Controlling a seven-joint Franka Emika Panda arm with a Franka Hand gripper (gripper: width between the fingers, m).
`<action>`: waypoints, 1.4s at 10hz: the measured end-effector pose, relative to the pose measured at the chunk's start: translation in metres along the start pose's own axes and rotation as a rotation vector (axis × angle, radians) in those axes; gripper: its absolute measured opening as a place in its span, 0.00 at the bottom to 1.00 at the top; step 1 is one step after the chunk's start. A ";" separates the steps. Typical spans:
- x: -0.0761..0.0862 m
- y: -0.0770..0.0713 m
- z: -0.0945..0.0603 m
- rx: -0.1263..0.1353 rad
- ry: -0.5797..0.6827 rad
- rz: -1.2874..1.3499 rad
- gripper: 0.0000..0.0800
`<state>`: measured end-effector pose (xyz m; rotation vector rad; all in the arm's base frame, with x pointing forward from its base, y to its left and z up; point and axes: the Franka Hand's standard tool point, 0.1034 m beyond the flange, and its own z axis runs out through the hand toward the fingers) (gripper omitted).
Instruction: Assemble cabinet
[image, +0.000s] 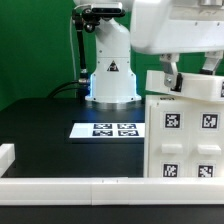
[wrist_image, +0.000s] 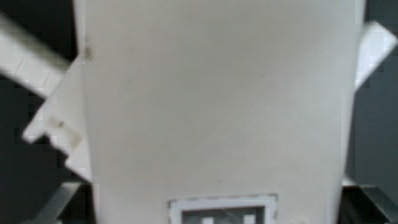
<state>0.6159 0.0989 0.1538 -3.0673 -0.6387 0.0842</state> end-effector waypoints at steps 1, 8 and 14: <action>0.001 -0.002 0.000 -0.001 0.003 0.069 0.69; 0.002 0.004 0.001 0.085 0.020 0.718 0.69; 0.008 0.003 0.000 0.161 0.021 1.246 0.69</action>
Offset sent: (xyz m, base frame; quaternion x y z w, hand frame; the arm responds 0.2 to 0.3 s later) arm 0.0000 0.0000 0.0000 0.0000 0.0000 0.1296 0.9916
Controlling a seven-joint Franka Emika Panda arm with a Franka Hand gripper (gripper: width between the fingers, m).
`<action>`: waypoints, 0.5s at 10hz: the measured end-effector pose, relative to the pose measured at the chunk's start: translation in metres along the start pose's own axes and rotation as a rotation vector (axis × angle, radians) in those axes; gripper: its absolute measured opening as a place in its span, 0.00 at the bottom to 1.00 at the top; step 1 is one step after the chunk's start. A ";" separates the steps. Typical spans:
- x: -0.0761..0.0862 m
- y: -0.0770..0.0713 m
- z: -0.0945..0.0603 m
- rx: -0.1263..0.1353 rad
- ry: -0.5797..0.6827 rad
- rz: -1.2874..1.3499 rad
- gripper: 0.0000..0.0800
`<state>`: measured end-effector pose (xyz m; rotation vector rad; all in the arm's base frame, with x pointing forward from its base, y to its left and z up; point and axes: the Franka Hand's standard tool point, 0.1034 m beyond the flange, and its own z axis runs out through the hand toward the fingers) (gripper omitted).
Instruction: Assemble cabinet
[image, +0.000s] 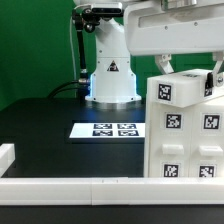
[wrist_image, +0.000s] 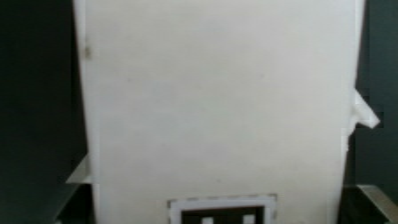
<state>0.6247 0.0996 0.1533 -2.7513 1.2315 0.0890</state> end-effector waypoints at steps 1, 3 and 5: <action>0.000 -0.001 0.000 0.004 0.003 0.068 0.69; 0.004 -0.001 0.000 0.034 0.001 0.310 0.69; 0.004 -0.002 0.001 0.067 0.001 0.551 0.69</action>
Offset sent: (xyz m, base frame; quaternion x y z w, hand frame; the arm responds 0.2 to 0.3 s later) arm -0.0140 -0.0139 -0.0068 0.0102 0.0042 0.3795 0.9251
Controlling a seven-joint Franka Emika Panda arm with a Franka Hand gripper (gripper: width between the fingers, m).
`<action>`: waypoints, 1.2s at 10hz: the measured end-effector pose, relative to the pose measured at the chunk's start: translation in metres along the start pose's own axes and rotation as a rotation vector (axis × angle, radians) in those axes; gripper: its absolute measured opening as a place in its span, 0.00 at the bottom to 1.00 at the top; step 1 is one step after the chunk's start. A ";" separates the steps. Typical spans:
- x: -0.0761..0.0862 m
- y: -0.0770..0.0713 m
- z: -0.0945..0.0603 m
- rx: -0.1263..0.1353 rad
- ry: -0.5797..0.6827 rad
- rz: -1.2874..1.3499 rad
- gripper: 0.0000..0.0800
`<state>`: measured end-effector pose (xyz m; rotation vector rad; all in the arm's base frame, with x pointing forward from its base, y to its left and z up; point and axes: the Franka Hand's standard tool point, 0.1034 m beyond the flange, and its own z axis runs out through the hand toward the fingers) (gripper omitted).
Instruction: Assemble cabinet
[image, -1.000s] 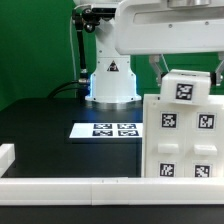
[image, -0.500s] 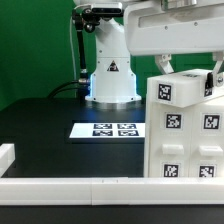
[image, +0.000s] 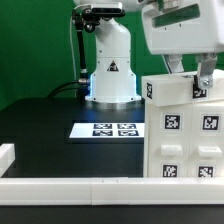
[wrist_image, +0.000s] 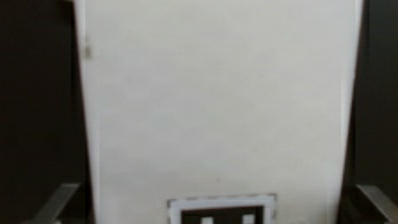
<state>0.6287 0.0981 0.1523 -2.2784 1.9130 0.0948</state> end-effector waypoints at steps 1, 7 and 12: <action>-0.001 -0.001 0.001 0.014 0.000 0.113 0.69; -0.004 -0.005 0.002 0.082 -0.017 0.397 0.69; -0.008 -0.007 -0.005 0.082 -0.022 0.330 0.81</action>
Offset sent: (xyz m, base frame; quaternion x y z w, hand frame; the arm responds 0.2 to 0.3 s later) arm -0.0107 0.0040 -0.0011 0.0200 -0.0084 0.2742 0.9614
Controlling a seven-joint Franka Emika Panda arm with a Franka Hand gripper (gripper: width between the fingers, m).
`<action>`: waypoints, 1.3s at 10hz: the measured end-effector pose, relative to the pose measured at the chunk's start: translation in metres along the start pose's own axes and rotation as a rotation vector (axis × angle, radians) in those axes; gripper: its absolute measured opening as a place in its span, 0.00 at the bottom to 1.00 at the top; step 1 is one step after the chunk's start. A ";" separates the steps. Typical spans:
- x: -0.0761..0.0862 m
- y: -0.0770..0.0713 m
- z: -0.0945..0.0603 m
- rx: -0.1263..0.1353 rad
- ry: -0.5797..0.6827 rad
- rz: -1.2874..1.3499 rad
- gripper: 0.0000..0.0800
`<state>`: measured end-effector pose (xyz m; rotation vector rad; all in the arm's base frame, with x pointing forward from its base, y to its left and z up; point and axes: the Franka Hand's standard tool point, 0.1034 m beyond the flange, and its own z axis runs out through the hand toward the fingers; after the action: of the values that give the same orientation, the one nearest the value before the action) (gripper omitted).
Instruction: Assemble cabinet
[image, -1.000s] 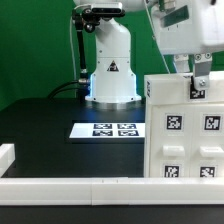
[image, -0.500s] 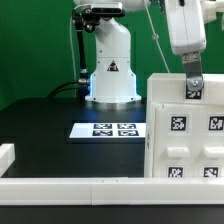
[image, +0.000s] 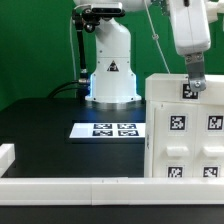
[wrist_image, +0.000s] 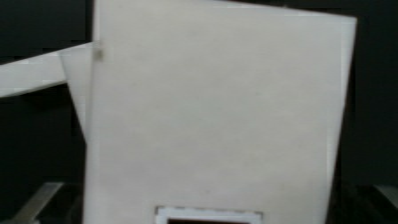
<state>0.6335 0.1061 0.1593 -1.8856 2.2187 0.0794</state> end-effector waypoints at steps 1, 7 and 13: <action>-0.004 -0.002 -0.008 0.011 -0.007 -0.029 0.81; -0.003 -0.006 -0.014 0.025 -0.001 -0.562 0.81; -0.011 -0.003 -0.023 -0.078 -0.016 -1.345 0.81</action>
Offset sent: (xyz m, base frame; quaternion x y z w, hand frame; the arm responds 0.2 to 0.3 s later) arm 0.0000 0.0000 0.0000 0.0000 0.0000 -0.1938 0.9810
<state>0.6350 0.1120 0.1845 -2.9099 0.5625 -0.0526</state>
